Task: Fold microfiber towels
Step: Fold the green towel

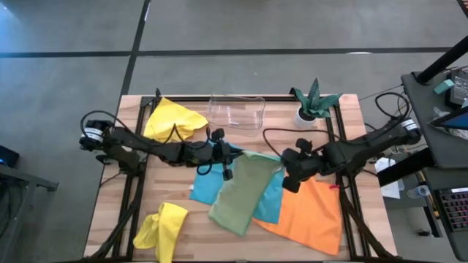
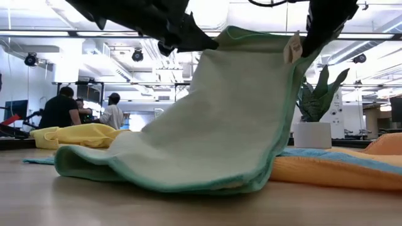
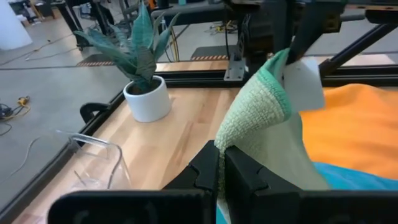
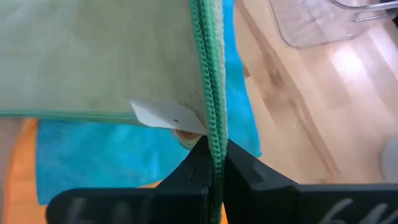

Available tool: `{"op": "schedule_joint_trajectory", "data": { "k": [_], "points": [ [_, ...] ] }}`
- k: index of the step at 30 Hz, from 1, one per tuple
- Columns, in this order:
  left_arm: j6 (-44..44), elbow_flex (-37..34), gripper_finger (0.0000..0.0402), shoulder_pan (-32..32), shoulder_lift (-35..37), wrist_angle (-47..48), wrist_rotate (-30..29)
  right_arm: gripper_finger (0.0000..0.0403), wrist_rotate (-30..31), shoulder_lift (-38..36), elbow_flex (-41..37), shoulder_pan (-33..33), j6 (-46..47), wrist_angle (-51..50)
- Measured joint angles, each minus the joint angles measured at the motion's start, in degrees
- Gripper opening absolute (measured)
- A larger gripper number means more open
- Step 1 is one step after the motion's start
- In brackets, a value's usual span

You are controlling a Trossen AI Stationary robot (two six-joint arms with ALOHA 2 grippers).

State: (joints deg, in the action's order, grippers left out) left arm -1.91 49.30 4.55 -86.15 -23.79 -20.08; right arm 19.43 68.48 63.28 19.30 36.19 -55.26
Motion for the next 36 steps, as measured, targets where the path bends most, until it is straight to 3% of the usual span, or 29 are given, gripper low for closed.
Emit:
{"op": "schedule_joint_trajectory", "data": {
  "k": [10, 22, 36],
  "points": [
    [-3.56, -0.12, 0.0, -3.27, -2.97, 0.23, 2.88, 0.0008, -3.18, -0.1, -7.18, -2.09, -4.15, 10.21],
    [-11.78, -0.15, 0.0, -4.52, -5.68, 0.06, 3.83, 0.0008, -1.6, -0.18, -9.54, -2.19, -3.83, 12.75],
    [-15.34, -0.2, 0.0, -4.55, -2.93, 0.06, 13.91, 0.0008, -1.55, -0.16, -10.54, -0.91, -6.12, 21.23]
  ]
}}
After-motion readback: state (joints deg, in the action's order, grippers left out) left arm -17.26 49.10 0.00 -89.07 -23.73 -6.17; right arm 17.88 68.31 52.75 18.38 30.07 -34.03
